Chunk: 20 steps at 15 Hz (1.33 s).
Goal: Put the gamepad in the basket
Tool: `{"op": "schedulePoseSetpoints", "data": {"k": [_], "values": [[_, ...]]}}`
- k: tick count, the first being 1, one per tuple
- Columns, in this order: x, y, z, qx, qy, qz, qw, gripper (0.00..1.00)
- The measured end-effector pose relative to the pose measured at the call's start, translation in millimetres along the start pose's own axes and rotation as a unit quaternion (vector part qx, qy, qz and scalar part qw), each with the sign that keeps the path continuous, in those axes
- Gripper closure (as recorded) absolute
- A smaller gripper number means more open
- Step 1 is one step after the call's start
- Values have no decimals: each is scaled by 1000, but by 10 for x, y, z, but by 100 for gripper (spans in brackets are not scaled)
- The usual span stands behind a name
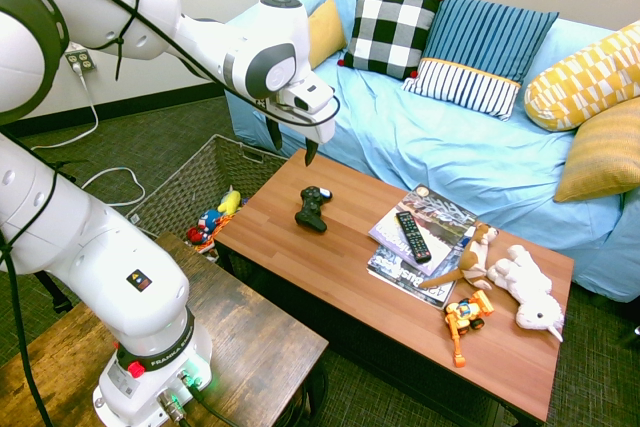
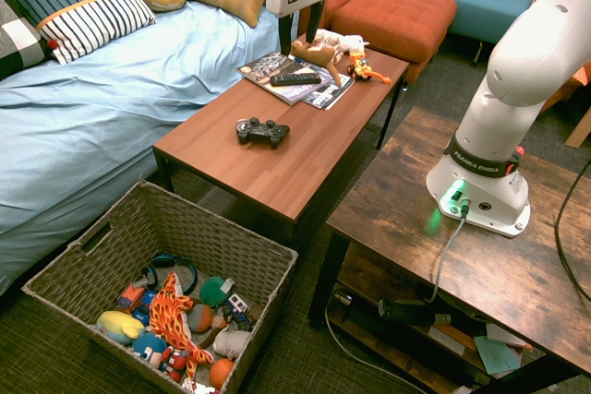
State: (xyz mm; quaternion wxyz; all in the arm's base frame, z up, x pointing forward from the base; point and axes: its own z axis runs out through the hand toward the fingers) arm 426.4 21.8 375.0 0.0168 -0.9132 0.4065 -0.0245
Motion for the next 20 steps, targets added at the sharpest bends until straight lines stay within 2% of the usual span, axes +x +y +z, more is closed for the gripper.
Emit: {"op": "schedulePoseSetpoints", "data": {"k": [5, 9, 12, 15, 20], "values": [[40, -86, 104, 2, 23, -29, 999, 0], [40, -283, 481, 14, 35, -86, 996, 0], [117, -438, 752, 24, 30, -103, 994, 0], [111, -484, 900, 44, 28, -139, 989, 0], [149, -536, 1451, 52, 42, -198, 978, 0]]}}
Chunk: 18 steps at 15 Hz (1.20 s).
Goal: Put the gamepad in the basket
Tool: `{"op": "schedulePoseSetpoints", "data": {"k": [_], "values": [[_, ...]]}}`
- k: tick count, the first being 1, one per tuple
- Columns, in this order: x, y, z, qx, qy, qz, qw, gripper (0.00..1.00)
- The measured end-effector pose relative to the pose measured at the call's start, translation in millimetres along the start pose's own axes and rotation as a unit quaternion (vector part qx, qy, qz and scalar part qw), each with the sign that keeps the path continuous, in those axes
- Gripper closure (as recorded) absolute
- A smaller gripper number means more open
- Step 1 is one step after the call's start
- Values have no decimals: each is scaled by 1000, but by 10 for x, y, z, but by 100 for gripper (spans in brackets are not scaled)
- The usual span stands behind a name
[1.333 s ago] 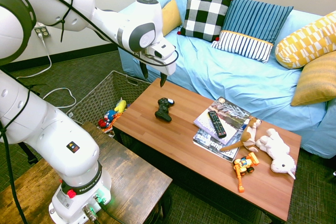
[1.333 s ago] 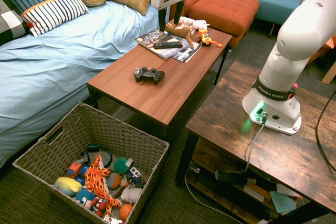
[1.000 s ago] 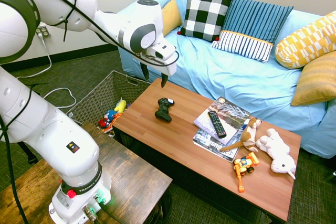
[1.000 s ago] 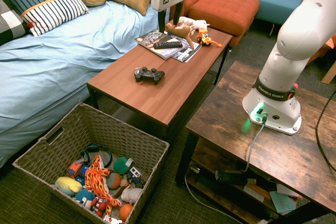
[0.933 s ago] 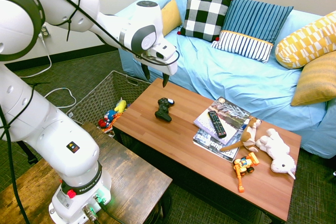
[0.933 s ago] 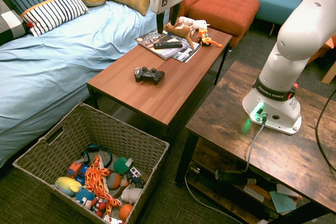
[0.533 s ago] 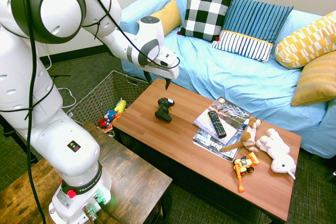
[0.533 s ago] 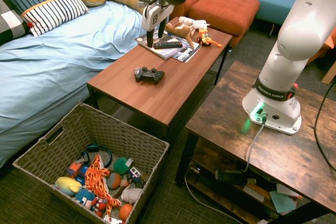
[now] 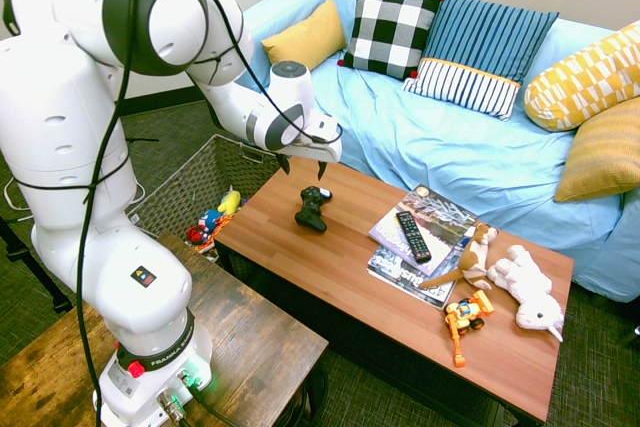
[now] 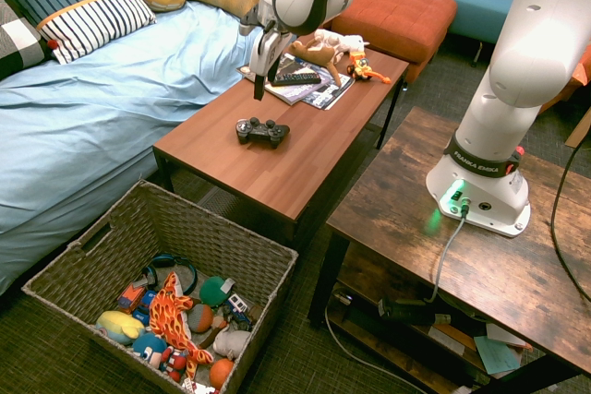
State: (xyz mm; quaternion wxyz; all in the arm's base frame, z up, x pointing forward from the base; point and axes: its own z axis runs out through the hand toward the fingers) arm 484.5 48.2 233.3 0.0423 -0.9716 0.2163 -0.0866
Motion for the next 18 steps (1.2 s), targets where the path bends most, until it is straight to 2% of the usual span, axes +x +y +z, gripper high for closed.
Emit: {"op": "schedulePoseSetpoints", "data": {"k": [8, 18], "values": [[163, -107, 863, -27, -23, -49, 998, 0], [288, 77, 1407, -38, -48, -54, 997, 0]]}}
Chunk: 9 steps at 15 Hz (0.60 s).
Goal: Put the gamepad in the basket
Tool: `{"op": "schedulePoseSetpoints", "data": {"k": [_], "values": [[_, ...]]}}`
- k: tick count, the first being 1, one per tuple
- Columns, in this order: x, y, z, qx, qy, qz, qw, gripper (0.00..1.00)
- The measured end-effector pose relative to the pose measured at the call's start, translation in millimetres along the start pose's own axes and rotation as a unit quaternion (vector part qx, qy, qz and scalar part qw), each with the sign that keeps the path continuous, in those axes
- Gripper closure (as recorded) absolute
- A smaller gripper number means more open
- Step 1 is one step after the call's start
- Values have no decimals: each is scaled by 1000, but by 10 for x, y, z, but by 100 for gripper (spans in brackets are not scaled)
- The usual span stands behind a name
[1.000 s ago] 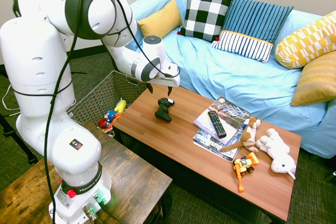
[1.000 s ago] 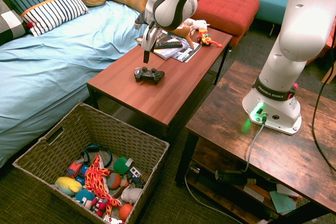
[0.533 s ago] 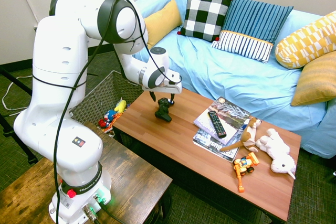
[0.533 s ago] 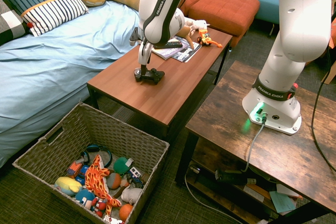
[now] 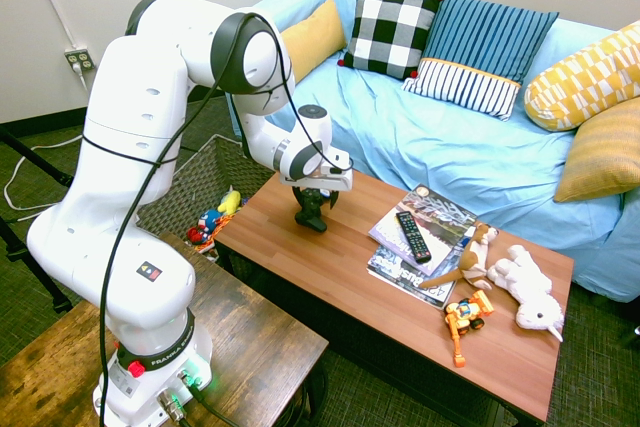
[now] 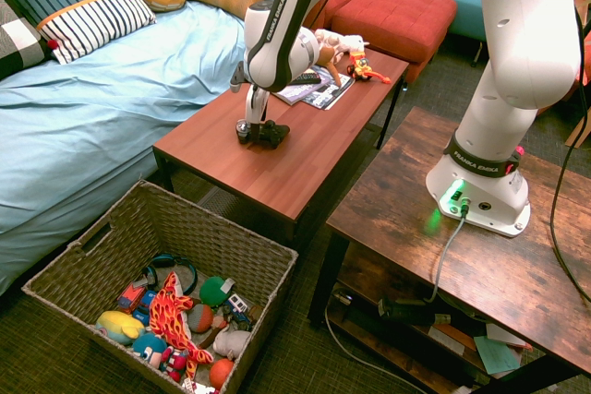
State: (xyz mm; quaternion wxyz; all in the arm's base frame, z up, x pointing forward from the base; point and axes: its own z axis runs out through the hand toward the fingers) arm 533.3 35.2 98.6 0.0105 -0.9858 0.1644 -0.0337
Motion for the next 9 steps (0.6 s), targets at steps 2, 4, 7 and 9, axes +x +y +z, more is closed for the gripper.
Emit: {"op": "schedulePoseSetpoints", "data": {"k": [2, 4, 7, 9], "values": [[-3, 29, 39, -1, -4, -1, 1000, 100], [-20, 27, 74, -1, -8, -5, 1000, 100], [-7, 10, 79, 4, -11, -4, 1000, 100], [2, 9, 78, 3, -15, -2, 1000, 100]]}}
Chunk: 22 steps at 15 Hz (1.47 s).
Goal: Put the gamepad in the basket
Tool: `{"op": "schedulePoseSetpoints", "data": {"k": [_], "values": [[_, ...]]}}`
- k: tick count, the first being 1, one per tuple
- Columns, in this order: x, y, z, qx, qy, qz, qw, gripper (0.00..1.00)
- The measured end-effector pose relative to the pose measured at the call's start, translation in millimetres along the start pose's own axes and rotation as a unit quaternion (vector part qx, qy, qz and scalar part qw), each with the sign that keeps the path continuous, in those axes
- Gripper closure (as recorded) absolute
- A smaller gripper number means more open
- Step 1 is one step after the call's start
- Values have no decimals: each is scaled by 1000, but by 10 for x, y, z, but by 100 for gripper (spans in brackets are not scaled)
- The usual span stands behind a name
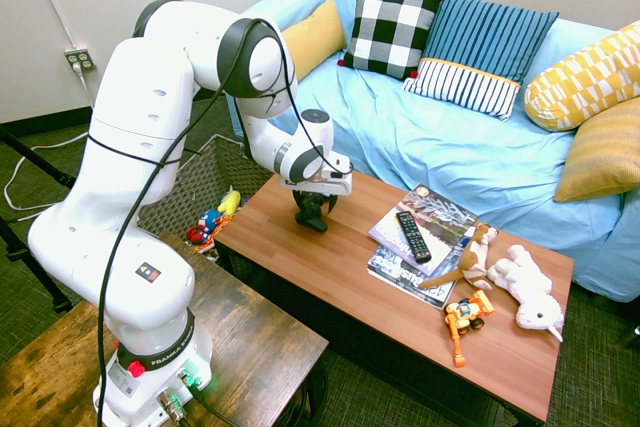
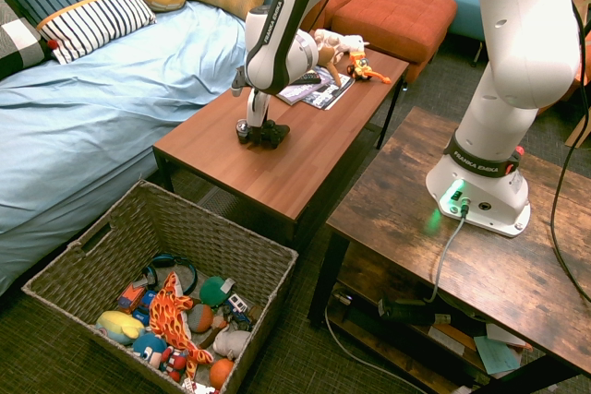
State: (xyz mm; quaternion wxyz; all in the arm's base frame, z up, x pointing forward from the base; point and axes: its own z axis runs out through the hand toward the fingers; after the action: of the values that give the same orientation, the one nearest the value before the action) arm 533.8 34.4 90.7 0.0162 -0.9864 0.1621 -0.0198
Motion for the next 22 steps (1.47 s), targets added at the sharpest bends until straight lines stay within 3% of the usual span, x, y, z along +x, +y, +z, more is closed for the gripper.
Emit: {"op": "schedulePoseSetpoints", "data": {"k": [8, 11, 17, 22], "values": [[110, -69, -31, 3, -14, 6, 1000, 100], [104, -234, -255, 15, 0, -4, 1000, 100], [-412, -1219, -905, 28, 18, -32, 999, 100], [-1043, -2264, -835, 33, 5, -34, 999, 100]]}}
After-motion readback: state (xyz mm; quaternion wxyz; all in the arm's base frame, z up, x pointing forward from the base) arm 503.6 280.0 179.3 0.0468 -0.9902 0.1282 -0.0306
